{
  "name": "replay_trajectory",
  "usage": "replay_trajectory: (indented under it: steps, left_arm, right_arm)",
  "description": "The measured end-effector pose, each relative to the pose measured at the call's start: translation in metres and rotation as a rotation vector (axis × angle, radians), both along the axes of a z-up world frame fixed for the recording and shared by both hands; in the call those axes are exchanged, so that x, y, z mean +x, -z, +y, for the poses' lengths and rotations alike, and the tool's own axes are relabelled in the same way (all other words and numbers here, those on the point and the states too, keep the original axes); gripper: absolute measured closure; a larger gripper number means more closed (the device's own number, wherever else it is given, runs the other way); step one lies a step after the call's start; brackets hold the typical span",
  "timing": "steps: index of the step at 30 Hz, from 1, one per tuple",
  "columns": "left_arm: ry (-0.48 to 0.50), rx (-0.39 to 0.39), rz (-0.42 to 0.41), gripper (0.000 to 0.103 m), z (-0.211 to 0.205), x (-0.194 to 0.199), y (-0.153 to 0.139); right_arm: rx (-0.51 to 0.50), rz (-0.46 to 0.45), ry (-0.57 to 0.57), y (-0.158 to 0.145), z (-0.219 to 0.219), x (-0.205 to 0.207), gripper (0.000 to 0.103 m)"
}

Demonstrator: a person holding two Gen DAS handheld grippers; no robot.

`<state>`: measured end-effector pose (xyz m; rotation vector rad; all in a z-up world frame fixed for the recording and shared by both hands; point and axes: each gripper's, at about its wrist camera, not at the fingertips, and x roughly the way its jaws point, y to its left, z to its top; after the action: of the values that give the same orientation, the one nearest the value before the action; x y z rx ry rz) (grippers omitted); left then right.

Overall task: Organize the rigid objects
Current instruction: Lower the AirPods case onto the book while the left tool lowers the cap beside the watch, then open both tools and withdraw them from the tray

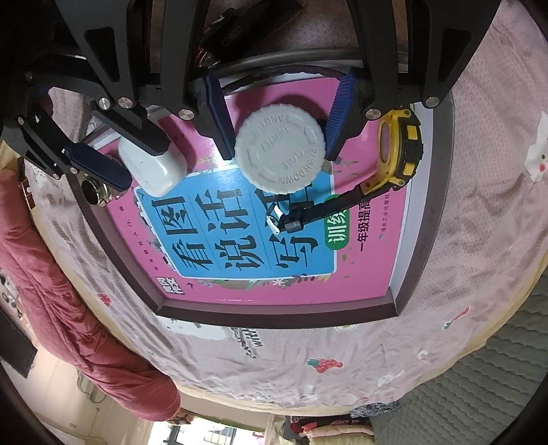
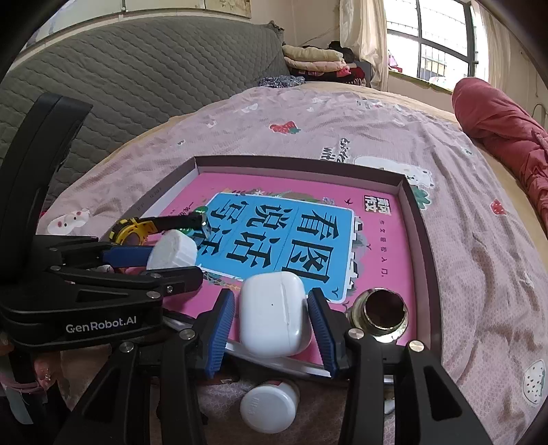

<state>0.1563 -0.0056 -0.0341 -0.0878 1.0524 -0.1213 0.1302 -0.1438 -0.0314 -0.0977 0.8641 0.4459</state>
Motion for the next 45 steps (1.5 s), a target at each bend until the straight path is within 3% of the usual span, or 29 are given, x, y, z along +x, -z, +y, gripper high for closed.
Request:
replay_trajectory:
  steps: [19, 45]
  left_arm:
    - [-0.01, 0.006, -0.014, 0.042, 0.005, -0.009, -0.007]
    - [-0.036, 0.042, -0.091, 0.034, 0.008, -0.032, -0.04]
  right_arm:
    - [-0.001, -0.021, 0.026, -0.005, -0.006, -0.001, 0.058]
    - [0.049, -0.127, 0.068, -0.03, -0.018, -0.01, 0.051]
